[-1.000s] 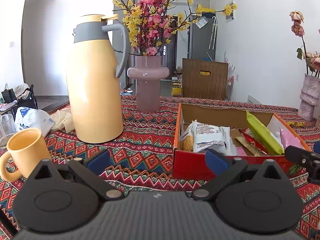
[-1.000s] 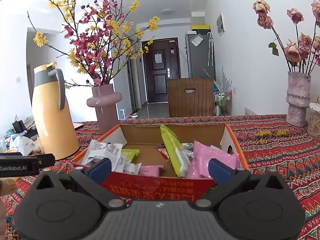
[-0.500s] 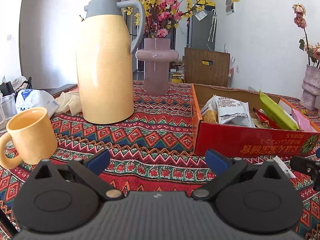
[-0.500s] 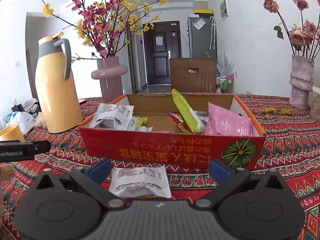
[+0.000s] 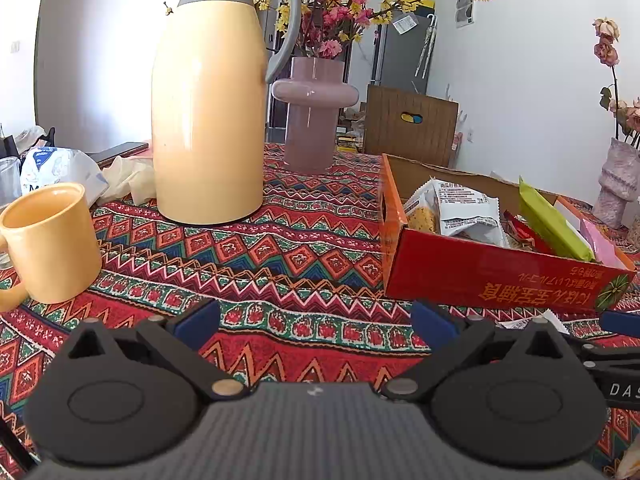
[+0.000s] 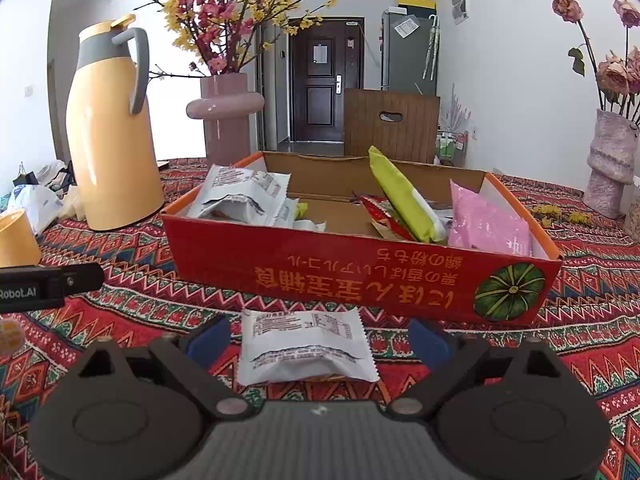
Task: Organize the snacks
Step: 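Withdraw both tools from the box toward the remaining white packets, then grasp a white packet with the right gripper while the left gripper grasps another white packet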
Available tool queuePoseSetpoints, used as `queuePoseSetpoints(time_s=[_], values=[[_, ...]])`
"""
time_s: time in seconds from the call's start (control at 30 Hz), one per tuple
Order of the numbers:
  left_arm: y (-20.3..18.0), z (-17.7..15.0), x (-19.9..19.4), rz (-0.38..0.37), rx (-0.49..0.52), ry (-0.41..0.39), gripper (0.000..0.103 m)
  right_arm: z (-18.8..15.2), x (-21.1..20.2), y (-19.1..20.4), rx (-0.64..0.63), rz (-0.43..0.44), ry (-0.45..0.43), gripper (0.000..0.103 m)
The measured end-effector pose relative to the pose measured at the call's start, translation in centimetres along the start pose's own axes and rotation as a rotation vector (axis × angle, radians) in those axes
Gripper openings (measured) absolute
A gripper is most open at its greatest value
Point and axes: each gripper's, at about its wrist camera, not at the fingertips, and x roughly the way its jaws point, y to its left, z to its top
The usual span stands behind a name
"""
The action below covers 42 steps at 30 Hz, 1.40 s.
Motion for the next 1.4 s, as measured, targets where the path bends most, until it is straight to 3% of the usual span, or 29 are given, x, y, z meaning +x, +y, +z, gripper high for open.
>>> queuePoseSetpoints(time_s=[0.17, 0.4, 0.47, 0.53, 0.8, 1.4], values=[[0.1, 0.0, 0.1, -0.002, -0.008, 0.004, 0.103, 0.5, 1.2, 0.4, -0.028, 0.011, 0.034, 0.089], [0.3, 0.0, 0.1, 0.000, -0.020, 0.006, 0.103, 0.4, 3.1, -0.8, 0.028, 0.030, 0.101, 0.076], [0.3, 0.0, 0.1, 0.001, -0.021, 0.007, 0.103, 0.4, 2.9, -0.7, 0.026, 0.030, 0.093, 0.071], [0.3, 0.0, 0.2, 0.004, -0.023, 0.010, 0.103, 0.4, 2.7, -0.6, 0.018, 0.033, 0.082, 0.060], [0.5, 0.0, 0.7, 0.021, -0.031, 0.029, 0.103, 0.4, 1.0, -1.2, 0.028, 0.033, 0.018, 0.039], [-0.4, 0.3, 0.9, 0.107, 0.010, 0.046, 0.103, -0.1, -2.8, -6.1, 0.133, 0.043, -0.088, 0.035]])
